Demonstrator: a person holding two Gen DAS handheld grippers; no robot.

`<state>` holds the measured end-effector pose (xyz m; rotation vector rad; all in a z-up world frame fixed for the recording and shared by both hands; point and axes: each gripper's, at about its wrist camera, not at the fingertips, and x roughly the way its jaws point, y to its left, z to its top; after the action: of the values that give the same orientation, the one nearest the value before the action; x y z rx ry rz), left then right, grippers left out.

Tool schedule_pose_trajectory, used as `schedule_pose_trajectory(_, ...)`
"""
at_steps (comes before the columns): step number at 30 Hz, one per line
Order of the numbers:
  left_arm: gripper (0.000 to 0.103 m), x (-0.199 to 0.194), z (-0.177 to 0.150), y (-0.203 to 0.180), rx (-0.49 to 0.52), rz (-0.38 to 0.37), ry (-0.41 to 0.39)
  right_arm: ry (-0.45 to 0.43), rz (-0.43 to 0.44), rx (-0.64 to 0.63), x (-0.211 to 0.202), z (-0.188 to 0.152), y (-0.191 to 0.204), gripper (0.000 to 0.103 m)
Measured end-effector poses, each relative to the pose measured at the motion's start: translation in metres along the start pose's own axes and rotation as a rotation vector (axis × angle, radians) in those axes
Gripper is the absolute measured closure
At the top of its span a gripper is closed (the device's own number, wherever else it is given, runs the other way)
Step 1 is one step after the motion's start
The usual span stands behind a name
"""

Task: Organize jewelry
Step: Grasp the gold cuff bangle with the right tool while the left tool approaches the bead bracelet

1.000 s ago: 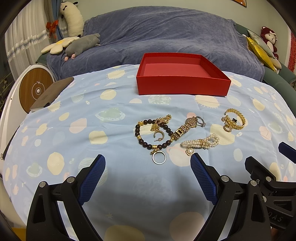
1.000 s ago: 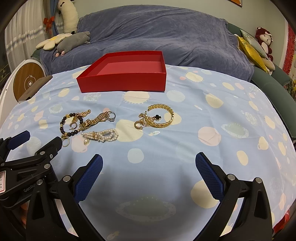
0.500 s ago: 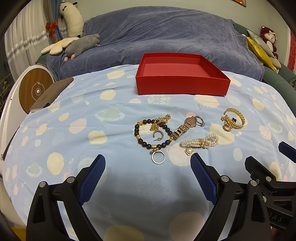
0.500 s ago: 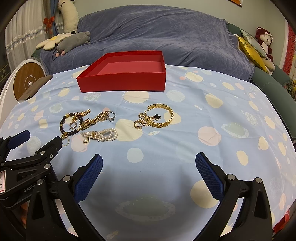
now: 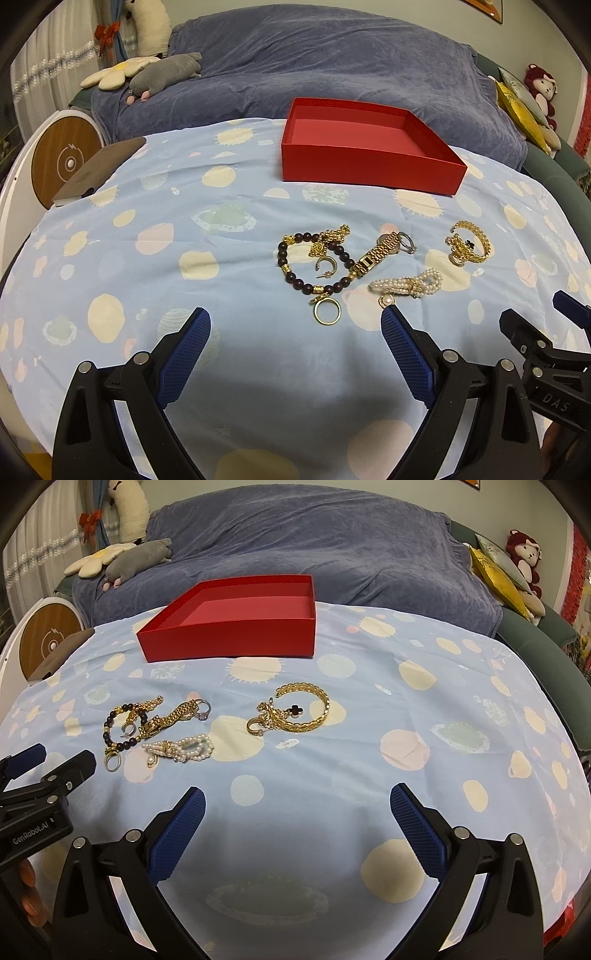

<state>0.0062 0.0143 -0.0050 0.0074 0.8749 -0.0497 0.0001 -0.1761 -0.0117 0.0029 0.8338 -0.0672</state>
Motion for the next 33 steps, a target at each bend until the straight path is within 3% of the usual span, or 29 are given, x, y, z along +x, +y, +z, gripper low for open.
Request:
schedule_pose_trajectory(13, 0.012, 0.012, 0.000, 0.018, 0.005, -0.007, 0.032, 0.009, 0.023, 0.019, 0.004, 0.003, -0.016, 0.005)
schedule_pose_trajectory(23, 0.012, 0.008, 0.015, 0.014, -0.030, -0.049, 0.020, 0.022, 0.060, 0.050, 0.033, 0.043, -0.023, 0.005)
schedule_pose_trajectory(33, 0.012, 0.011, 0.014, 0.011, -0.011, -0.052, 0.015, 0.067, 0.064, 0.036, 0.068, 0.055, -0.008, 0.005)
